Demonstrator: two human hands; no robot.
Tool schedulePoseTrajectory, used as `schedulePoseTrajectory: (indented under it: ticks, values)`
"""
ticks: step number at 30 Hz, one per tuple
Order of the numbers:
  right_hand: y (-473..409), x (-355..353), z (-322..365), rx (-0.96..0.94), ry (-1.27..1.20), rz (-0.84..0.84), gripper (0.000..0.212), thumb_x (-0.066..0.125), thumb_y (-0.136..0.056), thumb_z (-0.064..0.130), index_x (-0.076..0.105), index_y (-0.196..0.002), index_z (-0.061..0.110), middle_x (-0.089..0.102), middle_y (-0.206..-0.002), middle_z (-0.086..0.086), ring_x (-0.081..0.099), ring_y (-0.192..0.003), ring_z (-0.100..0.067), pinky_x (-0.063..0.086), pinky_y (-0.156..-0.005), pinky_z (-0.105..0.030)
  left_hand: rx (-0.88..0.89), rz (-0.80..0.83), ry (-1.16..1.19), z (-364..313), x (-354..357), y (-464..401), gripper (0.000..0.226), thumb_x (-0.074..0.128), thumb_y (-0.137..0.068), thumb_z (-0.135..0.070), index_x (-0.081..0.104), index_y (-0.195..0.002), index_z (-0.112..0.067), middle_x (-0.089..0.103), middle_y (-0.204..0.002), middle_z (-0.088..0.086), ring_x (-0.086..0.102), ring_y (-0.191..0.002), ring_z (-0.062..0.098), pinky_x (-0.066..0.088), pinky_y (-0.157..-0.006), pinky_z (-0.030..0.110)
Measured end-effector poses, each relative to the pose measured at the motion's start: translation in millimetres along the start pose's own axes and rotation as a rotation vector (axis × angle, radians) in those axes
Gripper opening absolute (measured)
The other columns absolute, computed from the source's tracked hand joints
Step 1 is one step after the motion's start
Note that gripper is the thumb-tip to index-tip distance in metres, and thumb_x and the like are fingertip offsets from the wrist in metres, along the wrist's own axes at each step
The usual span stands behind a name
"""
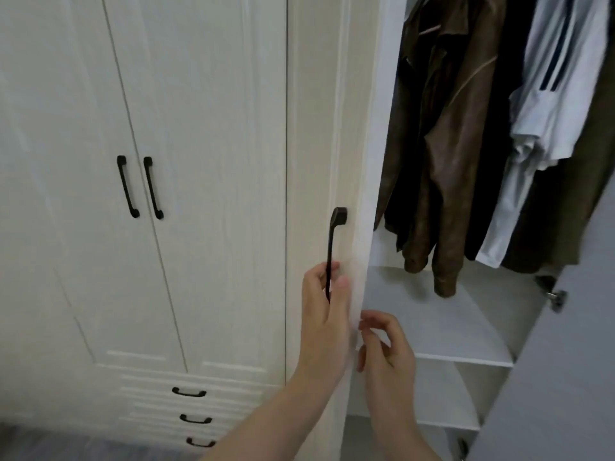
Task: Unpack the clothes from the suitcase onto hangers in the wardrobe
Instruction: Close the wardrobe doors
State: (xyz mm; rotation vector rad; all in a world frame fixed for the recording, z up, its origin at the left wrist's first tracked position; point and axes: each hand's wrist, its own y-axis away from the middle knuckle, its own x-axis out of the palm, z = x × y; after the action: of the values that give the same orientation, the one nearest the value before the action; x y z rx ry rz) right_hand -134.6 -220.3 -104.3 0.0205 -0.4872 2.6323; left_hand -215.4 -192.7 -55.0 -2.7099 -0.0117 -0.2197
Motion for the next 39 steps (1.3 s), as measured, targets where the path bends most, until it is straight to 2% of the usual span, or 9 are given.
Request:
schedulePoseTrajectory:
  ticks: [4,6,9,12,15,18,23,28,39]
  values:
    - [-21,-34,-4,0.038,0.049,-0.117,0.044,0.048,-0.095,0.0,0.06,-0.117,0.036,0.064,-0.114,0.018,0.062,-0.061,-0.012,0.051,-0.056,-0.018,0.032,0.184,-0.128,19,38,-18,0.045,0.043,-0.093,-0.051,0.041,-0.134,-0.032,0.045,-0.128,-0.019,0.047,-0.118,-0.007,0.044,-0.096,0.015]
    - [-33,-56,-6,0.054,0.087,-0.171,0.049,0.048,-0.095,0.0,0.056,-0.124,0.039,0.062,-0.121,0.007,0.062,-0.062,-0.012,0.05,-0.058,-0.016,0.055,0.31,-0.225,31,64,-31,0.055,0.043,-0.094,-0.051,0.028,-0.145,-0.034,0.034,-0.138,-0.025,0.035,-0.124,-0.017,0.035,-0.098,0.005]
    - [-49,-84,-9,0.083,0.127,-0.2,0.053,0.05,-0.097,0.003,0.052,-0.125,0.048,0.064,-0.115,-0.007,0.064,-0.063,-0.011,0.051,-0.058,-0.016,0.1,0.463,-0.385,51,101,-57,0.069,0.047,-0.101,-0.037,0.006,-0.156,-0.03,0.007,-0.16,-0.019,0.013,-0.145,-0.004,0.014,-0.113,0.016]
    - [-66,-111,-12,0.108,0.14,-0.246,0.05,0.052,-0.097,0.005,0.052,-0.125,0.046,0.066,-0.115,0.0,0.064,-0.06,-0.011,0.052,-0.056,-0.018,0.111,0.517,-0.482,66,134,-88,0.073,0.048,-0.101,-0.035,0.001,-0.156,-0.027,-0.011,-0.163,-0.015,-0.002,-0.149,0.001,0.004,-0.111,0.015]
    - [-85,-139,-15,0.113,0.17,-0.314,0.049,0.055,-0.096,0.004,0.053,-0.127,0.04,0.064,-0.1,0.035,0.064,-0.059,-0.01,0.053,-0.052,-0.019,0.122,0.521,-0.612,80,166,-114,0.078,0.048,-0.101,-0.035,-0.004,-0.157,-0.02,-0.02,-0.162,-0.006,-0.005,-0.151,0.011,0.008,-0.122,0.03]
    - [-103,-158,-18,0.121,0.184,-0.332,0.048,0.054,-0.095,0.002,0.054,-0.126,0.039,0.057,-0.096,0.045,0.064,-0.057,-0.013,0.053,-0.052,-0.022,0.128,0.478,-0.685,92,187,-125,0.086,0.051,-0.099,-0.039,-0.009,-0.155,-0.015,-0.025,-0.161,-0.001,-0.006,-0.152,0.017,0.014,-0.123,0.039]
    - [-132,-169,-24,0.116,0.157,-0.347,0.051,0.053,-0.093,-0.004,0.057,-0.117,0.041,0.059,-0.113,0.026,0.061,-0.053,-0.018,0.054,-0.054,-0.028,0.148,0.473,-0.697,110,204,-150,0.094,0.059,-0.095,-0.033,-0.01,-0.156,-0.013,-0.029,-0.16,0.001,-0.011,-0.151,0.019,0.01,-0.122,0.034]
    - [-152,-178,-29,0.102,0.109,-0.308,0.05,0.053,-0.092,-0.01,0.058,-0.122,0.029,0.06,-0.118,0.014,0.057,-0.05,-0.02,0.053,-0.055,-0.034,0.138,0.512,-0.828,118,208,-182,0.091,0.058,-0.094,-0.037,-0.004,-0.157,-0.015,-0.027,-0.161,0.001,-0.004,-0.152,0.02,0.027,-0.119,0.037]
    - [-175,-205,-36,0.092,0.097,-0.313,0.048,0.051,-0.093,-0.008,0.058,-0.122,0.03,0.061,-0.12,0.016,0.057,-0.051,-0.019,0.052,-0.053,-0.031,0.132,0.447,-0.829,126,217,-184,0.098,0.067,-0.087,-0.04,0.001,-0.157,-0.019,-0.025,-0.161,-0.003,0.003,-0.152,0.02,0.031,-0.117,0.037]
